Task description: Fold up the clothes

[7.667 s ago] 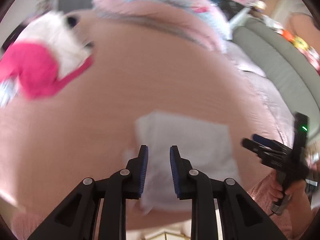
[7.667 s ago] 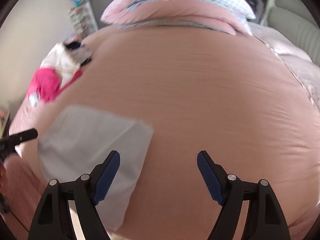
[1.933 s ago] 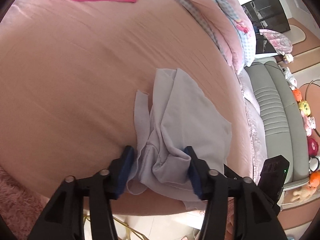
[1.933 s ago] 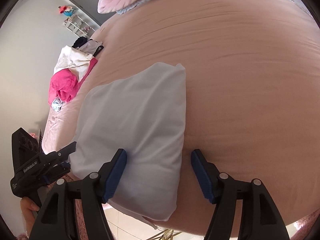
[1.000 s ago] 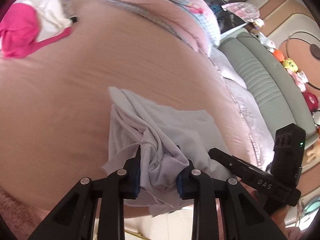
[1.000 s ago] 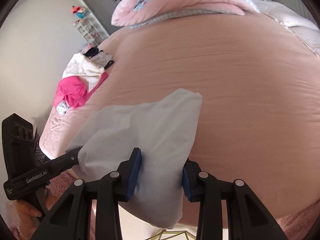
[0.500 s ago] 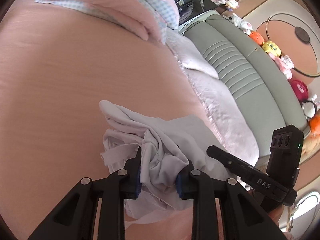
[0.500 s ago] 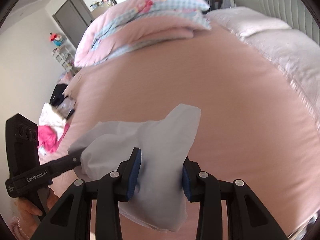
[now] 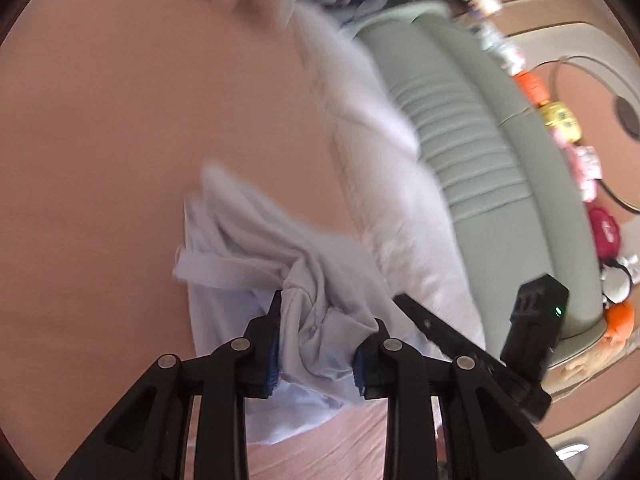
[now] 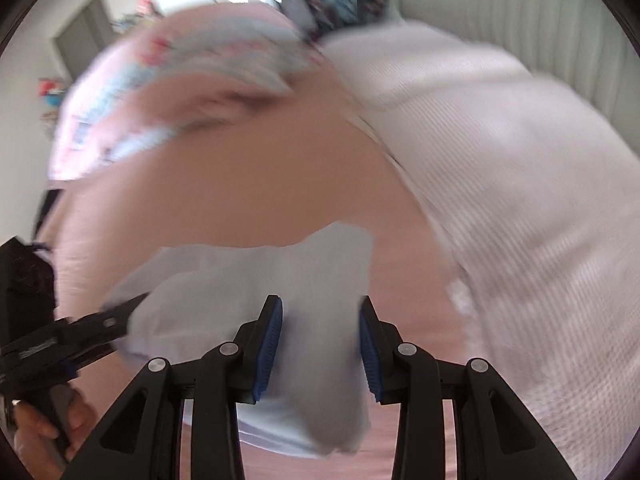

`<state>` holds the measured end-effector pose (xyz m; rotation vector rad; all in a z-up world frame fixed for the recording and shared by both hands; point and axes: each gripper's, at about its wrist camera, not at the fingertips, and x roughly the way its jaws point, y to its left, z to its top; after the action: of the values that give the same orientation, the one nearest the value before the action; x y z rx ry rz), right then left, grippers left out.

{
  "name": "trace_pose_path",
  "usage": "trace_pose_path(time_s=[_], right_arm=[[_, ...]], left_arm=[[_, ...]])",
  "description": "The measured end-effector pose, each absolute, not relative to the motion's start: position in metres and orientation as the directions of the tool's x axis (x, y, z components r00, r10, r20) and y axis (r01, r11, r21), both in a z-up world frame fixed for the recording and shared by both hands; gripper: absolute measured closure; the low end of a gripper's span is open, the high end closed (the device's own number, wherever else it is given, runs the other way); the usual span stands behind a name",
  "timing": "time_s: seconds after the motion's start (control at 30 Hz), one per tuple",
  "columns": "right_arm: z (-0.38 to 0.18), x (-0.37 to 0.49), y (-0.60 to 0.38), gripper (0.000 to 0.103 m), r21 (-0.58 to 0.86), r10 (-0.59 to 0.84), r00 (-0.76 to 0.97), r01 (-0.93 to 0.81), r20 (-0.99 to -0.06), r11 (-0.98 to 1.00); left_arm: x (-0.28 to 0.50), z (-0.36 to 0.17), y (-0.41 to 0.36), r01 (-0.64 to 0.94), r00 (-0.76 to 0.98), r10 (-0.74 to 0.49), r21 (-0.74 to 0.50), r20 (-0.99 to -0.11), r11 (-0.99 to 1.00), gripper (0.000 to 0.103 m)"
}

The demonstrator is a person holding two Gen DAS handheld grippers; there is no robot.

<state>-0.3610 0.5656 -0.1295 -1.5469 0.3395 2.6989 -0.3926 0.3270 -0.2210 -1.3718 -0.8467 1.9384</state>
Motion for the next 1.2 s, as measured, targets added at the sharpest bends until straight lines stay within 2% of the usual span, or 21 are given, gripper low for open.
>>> trace_pose_path(time_s=[0.07,0.2,0.3,0.37,0.43,0.5,0.57,0.67,0.7,0.73,0.8,0.93,1.0,1.13,1.2], right_arm=[[-0.150,-0.355,0.592,0.066,0.198,-0.098,-0.462,-0.174,-0.881,-0.965],[-0.129,-0.332,0.611,0.066,0.247,-0.111,-0.553,-0.178,-0.826,-0.952],[-0.110,-0.330,0.591,0.066,0.248,-0.130,-0.594,-0.121,-0.794,-0.961],[-0.109,-0.336,0.565,0.066,0.189,-0.110,-0.593,-0.074,-0.798,-0.979],[-0.118,-0.341,0.543,0.066,0.144,-0.090,-0.564,-0.053,-0.821,-0.988],[-0.134,-0.343,0.529,0.066,0.125,-0.081,-0.522,-0.049,-0.849,-0.991],[-0.141,-0.336,0.519,0.066,0.075,-0.043,-0.526,-0.039,-0.850,-0.996],[-0.147,-0.322,0.505,0.065,0.002,0.004,-0.534,-0.010,-0.846,-1.000],[-0.148,-0.317,0.502,0.065,-0.021,0.015,-0.537,0.004,-0.843,-1.000],[-0.148,-0.313,0.499,0.065,-0.042,0.028,-0.541,0.014,-0.841,-0.999],[-0.148,-0.309,0.494,0.064,-0.073,0.052,-0.548,0.015,-0.835,-0.997],[-0.147,-0.304,0.500,0.063,-0.049,0.047,-0.572,-0.012,-0.819,-0.999],[-0.140,-0.302,0.498,0.063,-0.055,0.070,-0.581,-0.042,-0.811,-0.998],[-0.122,-0.291,0.489,0.062,0.005,0.026,-0.635,-0.047,-0.772,-0.999],[-0.131,-0.295,0.481,0.061,-0.011,0.030,-0.597,-0.035,-0.802,-0.999]], left_arm=[[-0.375,-0.231,0.334,-0.126,-0.287,0.763,-0.767,-0.579,-0.629,0.072],[-0.347,-0.209,0.304,-0.124,-0.395,0.678,-0.695,-0.620,-0.708,0.069],[-0.342,-0.172,0.300,-0.214,-0.519,0.607,-0.597,-0.601,-0.774,0.069],[-0.354,-0.161,0.318,-0.327,-0.486,0.648,-0.566,-0.586,-0.757,0.069],[-0.365,-0.166,0.342,-0.399,-0.419,0.649,-0.513,-0.635,-0.760,0.069],[-0.369,-0.181,0.356,-0.405,-0.382,0.565,-0.416,-0.732,-0.814,0.069],[-0.362,-0.197,0.347,-0.374,-0.365,0.535,-0.407,-0.762,-0.833,0.069],[-0.344,-0.213,0.317,-0.335,-0.379,0.581,-0.478,-0.720,-0.812,0.066],[-0.339,-0.216,0.310,-0.329,-0.388,0.584,-0.485,-0.713,-0.810,0.061],[-0.336,-0.220,0.306,-0.310,-0.391,0.566,-0.475,-0.726,-0.824,0.043],[-0.340,-0.225,0.301,-0.289,-0.388,0.589,-0.514,-0.709,-0.808,0.043],[-0.337,-0.217,0.304,-0.293,-0.386,0.567,-0.486,-0.728,-0.823,0.044],[-0.331,-0.203,0.290,-0.254,-0.430,0.575,-0.517,-0.696,-0.817,0.046],[-0.321,-0.181,0.284,-0.265,-0.546,0.497,-0.423,-0.674,-0.866,0.046],[-0.328,-0.198,0.285,-0.255,-0.485,0.473,-0.399,-0.735,-0.881,0.045]])
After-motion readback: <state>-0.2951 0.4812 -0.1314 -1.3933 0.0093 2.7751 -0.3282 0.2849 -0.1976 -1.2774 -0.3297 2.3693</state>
